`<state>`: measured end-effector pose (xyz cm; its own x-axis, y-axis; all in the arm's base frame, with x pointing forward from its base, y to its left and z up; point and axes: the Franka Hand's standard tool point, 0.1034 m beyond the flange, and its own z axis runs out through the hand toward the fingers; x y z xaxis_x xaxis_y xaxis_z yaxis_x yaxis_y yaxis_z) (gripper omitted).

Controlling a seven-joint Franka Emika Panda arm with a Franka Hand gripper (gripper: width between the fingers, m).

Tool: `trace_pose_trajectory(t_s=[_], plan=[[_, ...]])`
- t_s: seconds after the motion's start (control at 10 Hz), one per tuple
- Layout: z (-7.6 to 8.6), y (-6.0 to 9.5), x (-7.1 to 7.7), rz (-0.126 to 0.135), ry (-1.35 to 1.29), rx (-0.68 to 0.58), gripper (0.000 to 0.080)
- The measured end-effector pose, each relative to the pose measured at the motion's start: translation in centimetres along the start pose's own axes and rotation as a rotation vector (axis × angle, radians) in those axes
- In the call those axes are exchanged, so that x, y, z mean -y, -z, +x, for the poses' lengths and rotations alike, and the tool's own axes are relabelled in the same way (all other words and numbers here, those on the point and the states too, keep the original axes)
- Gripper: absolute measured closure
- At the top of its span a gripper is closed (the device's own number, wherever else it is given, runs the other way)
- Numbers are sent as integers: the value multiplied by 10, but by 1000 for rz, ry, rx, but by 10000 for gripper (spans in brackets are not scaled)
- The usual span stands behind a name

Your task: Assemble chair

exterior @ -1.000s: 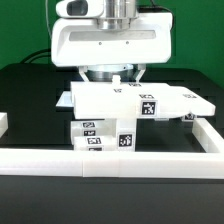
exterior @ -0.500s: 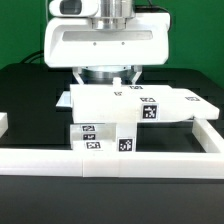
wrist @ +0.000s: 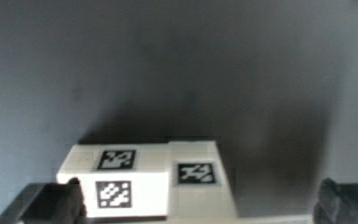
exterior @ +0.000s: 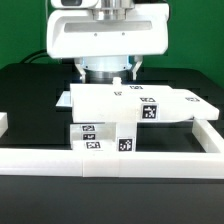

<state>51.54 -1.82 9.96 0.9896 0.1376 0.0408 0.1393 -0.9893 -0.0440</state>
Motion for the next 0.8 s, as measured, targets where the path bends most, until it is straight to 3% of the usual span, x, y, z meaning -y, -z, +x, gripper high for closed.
trace_pose_trajectory(t_s=[0.2, 0.4, 0.8], plan=[[-16, 7, 28, 23, -36, 6, 151], [-9, 1, 67, 27, -122, 3, 151], [-6, -4, 69, 23, -130, 4, 151]])
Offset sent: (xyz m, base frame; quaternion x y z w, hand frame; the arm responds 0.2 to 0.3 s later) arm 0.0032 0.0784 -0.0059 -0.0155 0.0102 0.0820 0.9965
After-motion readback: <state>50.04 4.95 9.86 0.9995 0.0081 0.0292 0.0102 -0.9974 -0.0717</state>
